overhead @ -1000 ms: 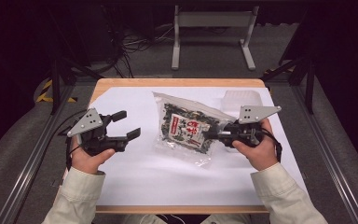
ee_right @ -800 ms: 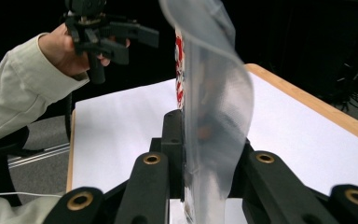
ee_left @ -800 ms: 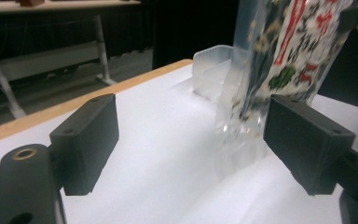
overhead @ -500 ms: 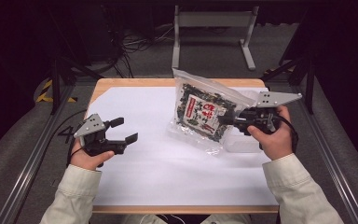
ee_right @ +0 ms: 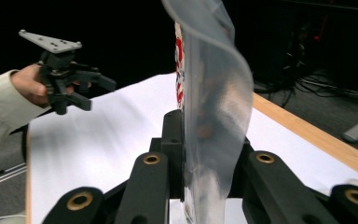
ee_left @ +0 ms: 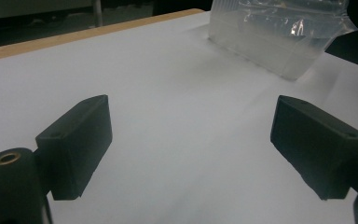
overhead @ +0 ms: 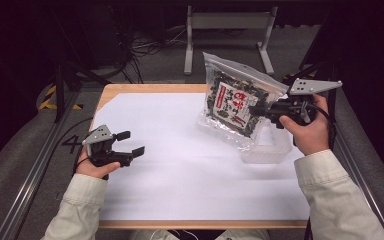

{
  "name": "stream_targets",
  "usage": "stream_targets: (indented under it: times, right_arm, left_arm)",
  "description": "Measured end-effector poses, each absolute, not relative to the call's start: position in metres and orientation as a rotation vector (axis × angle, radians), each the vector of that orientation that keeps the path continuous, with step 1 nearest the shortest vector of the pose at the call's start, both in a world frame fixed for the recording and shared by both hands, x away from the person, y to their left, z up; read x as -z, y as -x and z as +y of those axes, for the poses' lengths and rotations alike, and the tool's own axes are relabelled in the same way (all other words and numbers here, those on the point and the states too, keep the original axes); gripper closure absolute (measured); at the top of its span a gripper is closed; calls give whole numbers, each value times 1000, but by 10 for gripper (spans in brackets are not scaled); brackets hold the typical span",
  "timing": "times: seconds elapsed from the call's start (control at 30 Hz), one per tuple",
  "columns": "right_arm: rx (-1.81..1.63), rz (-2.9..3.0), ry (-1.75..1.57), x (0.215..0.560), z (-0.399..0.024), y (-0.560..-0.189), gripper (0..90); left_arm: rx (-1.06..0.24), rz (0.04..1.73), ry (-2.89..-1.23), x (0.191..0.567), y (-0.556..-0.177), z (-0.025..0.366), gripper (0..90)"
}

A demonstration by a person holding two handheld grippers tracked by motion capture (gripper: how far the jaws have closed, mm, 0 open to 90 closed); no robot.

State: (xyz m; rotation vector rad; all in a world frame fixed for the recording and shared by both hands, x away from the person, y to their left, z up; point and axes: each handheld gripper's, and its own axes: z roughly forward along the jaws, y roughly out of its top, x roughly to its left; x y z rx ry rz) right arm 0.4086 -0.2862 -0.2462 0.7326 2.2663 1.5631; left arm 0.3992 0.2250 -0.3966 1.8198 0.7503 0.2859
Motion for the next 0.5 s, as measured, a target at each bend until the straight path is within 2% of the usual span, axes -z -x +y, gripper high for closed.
stream_targets:
  times: [0.5]
  right_arm:
    - [-1464,2197,-849,235,-317,-432,766]
  left_arm:
    - [-247,775,-1818,403,-403,228,89]
